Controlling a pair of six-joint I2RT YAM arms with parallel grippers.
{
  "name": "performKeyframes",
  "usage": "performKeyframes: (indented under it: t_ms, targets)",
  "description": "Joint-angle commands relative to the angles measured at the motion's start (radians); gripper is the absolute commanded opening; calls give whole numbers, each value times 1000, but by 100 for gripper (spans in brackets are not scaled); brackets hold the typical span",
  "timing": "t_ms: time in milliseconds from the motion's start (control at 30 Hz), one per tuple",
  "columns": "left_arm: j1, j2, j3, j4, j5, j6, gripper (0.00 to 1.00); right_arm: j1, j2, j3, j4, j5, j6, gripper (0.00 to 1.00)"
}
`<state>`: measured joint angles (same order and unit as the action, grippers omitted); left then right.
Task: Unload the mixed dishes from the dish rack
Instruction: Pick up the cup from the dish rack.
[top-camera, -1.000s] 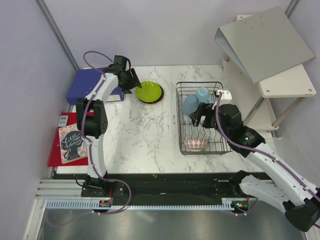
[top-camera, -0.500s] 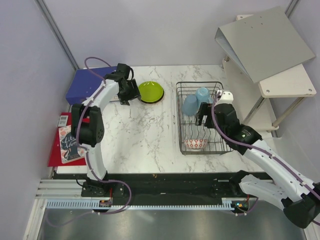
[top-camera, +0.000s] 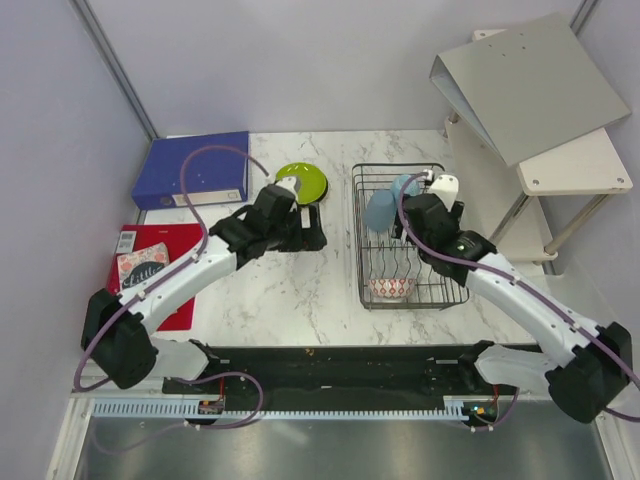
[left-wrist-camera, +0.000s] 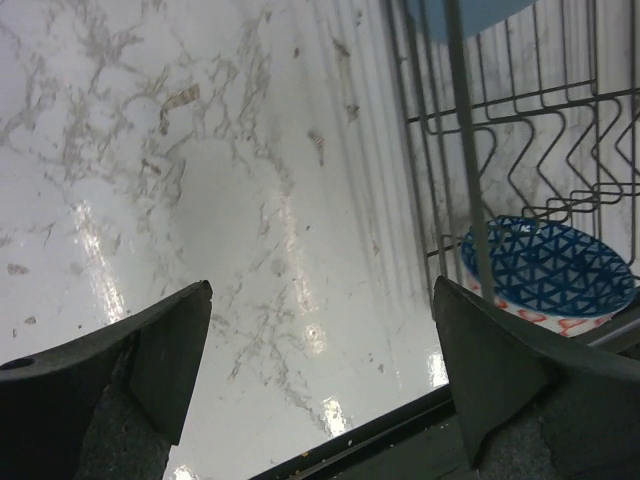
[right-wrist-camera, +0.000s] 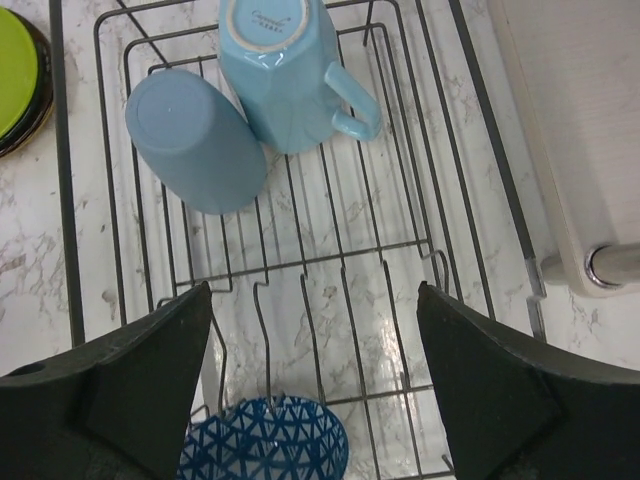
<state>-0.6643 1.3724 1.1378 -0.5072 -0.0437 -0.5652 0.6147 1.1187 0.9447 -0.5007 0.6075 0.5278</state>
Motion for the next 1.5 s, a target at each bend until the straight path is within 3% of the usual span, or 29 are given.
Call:
performKeyframes:
  t_ms: [0, 167, 300, 567, 1067, 1167, 1367, 1467]
  targets:
    - [3, -156, -127, 137, -13, -53, 98, -3, 150, 158, 53, 99, -15, 90]
    - [5, -274, -219, 133, -56, -56, 97, -35, 369, 363, 48, 75, -19, 90]
    - [3, -303, -266, 136, -59, -79, 96, -38, 460, 437, 47, -24, -12, 89]
    - [3, -302, -285, 145, -32, -87, 95, -36, 572, 434, 40, -86, 3, 88]
    - [3, -288, -299, 147, -22, -96, 95, -35, 698, 434, 79, -43, 11, 85]
    - [5, -280, -297, 148, -22, -96, 95, -36, 702, 428, 79, -29, 11, 82]
    - [3, -276, -299, 148, -22, -99, 95, -36, 673, 407, 91, -17, 8, 53]
    - [5, -274, -299, 147, -22, -98, 95, -35, 641, 395, 91, -20, 9, 48]
